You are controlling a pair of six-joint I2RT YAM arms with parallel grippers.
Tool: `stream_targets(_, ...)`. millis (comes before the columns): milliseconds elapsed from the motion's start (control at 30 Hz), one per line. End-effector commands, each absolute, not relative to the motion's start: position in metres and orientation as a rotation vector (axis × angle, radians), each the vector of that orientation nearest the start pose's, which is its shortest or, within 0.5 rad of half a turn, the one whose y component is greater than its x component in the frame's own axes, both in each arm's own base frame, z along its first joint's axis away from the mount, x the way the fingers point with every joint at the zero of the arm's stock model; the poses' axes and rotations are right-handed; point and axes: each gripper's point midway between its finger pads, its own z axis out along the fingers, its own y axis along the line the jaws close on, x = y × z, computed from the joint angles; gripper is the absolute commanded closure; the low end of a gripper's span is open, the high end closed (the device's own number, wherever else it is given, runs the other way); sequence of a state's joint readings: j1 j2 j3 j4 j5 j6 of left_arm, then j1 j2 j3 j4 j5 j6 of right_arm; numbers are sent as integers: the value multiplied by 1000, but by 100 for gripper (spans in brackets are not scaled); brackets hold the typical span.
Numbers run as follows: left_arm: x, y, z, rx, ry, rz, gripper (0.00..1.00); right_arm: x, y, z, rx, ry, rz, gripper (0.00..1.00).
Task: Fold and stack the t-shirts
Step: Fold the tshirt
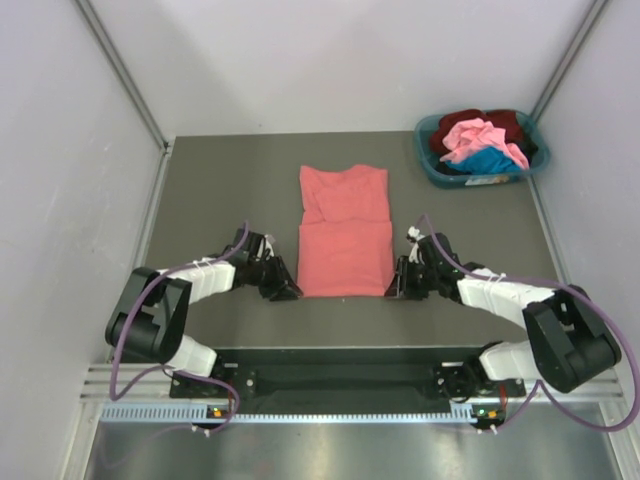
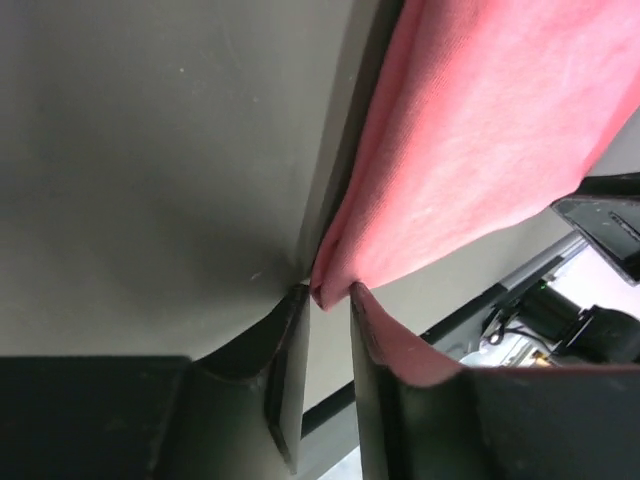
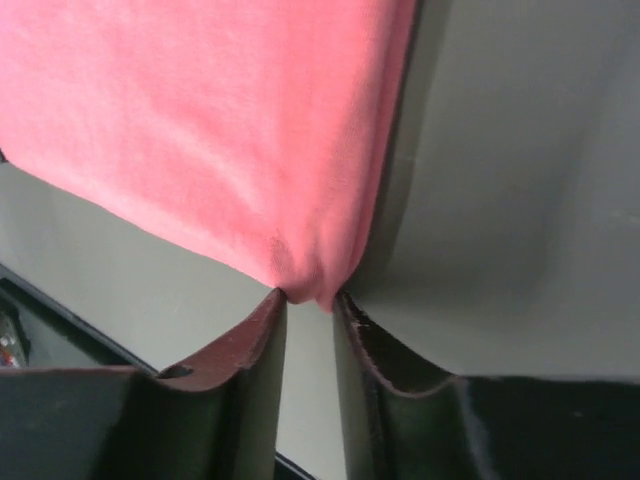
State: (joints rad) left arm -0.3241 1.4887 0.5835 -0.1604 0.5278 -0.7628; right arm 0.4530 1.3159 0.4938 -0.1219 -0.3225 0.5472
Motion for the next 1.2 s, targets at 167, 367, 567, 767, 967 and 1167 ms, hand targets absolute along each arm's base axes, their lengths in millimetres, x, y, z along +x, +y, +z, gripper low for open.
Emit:
stream_targets(167, 220, -186, 13, -419, 2820, -921, 100, 199, 159, 9, 11, 2697, 539, 100)
stream_targets(367, 221, -181, 38, -422, 2779, -881, 100, 189, 157, 21, -14, 2681, 524, 100)
stream_targets(567, 214, -179, 61, -448, 2750, -873, 100, 183, 159, 42, -34, 2654, 497, 100)
stream_targets(767, 218, -173, 103, -436, 2680, -839, 100, 182, 154, 76, -24, 2584, 480, 100)
stream_targets(967, 238, -174, 140, -380, 2608, -819, 100, 199, 154, 118, -15, 2474, 477, 100)
stream_targets(1167, 270, -179, 166, -314, 2540, -790, 100, 227, 156, 148, -29, 2397, 408, 100)
